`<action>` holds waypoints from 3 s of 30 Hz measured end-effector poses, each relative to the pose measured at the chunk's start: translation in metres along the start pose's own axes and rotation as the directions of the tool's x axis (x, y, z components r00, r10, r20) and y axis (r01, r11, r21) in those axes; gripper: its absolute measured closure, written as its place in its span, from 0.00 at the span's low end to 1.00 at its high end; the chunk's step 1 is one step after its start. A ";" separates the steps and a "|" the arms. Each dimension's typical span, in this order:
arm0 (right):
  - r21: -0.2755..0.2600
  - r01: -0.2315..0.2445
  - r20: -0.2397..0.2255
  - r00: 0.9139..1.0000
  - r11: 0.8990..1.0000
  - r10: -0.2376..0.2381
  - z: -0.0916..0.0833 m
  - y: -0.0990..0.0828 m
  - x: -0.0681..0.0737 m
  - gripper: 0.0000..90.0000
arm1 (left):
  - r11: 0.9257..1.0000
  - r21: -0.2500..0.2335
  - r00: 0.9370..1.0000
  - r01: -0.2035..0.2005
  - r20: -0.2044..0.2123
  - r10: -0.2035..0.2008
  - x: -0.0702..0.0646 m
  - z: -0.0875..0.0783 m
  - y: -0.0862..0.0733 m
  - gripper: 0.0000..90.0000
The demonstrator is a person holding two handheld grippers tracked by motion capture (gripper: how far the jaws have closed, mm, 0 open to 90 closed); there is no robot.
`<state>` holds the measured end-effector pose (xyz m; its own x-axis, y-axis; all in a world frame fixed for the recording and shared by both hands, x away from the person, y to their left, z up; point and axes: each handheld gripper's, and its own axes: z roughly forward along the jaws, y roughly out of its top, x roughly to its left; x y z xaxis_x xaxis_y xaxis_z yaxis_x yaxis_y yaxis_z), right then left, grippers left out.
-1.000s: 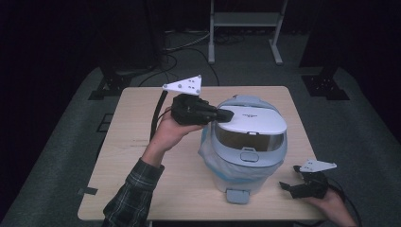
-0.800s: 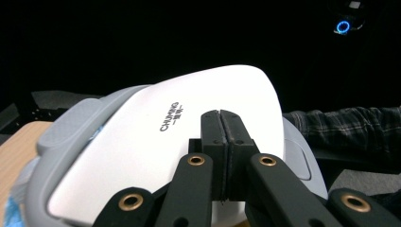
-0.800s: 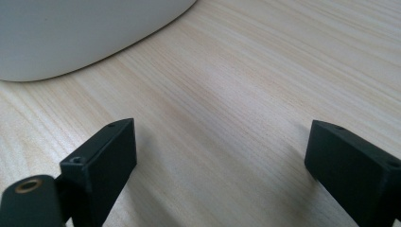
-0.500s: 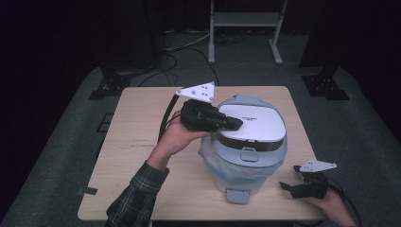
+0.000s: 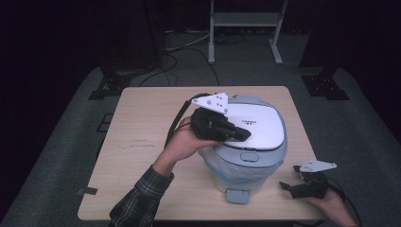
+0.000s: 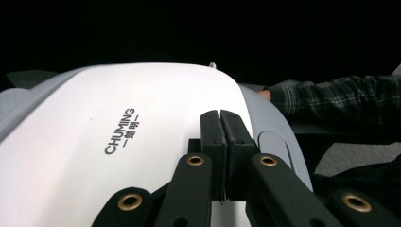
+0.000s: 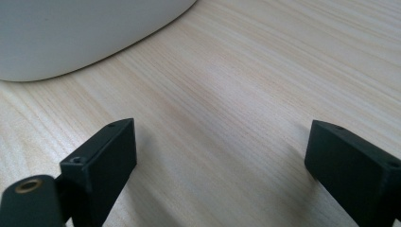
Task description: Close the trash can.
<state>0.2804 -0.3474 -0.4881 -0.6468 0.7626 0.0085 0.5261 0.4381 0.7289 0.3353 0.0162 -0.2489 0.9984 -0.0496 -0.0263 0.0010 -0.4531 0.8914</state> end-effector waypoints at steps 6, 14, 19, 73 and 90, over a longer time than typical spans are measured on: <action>0.000 -0.001 0.000 1.000 1.000 0.001 0.000 0.000 0.000 0.10 | 1.000 0.009 1.000 0.020 0.005 -0.020 -0.004 0.005 0.000 1.00; 0.001 0.005 -0.006 1.000 1.000 -0.005 0.000 0.000 0.000 0.09 | 1.000 0.010 1.000 -0.004 -0.007 0.004 -0.006 0.007 -0.003 1.00; 0.001 0.005 -0.006 1.000 1.000 -0.005 0.000 0.000 0.000 0.09 | 0.999 -0.039 1.000 0.003 -0.027 -0.004 -0.007 -0.002 -0.004 0.76; 0.002 0.002 -0.004 1.000 1.000 -0.002 0.000 0.000 0.001 0.09 | 0.991 -0.101 0.893 0.084 -0.434 -0.120 -0.030 -0.088 -0.126 0.02; 0.003 0.002 -0.003 1.000 1.000 -0.002 0.000 0.000 0.001 0.09 | 0.979 -0.060 0.842 0.195 -0.501 -0.199 -0.034 -0.095 -0.193 0.02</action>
<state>0.2794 -0.3471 -0.4881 -0.6496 0.7602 0.0089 0.5261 0.4410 0.7271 0.3063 0.1901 -0.3772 0.8689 0.4943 0.0272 0.1994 -0.3999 0.8946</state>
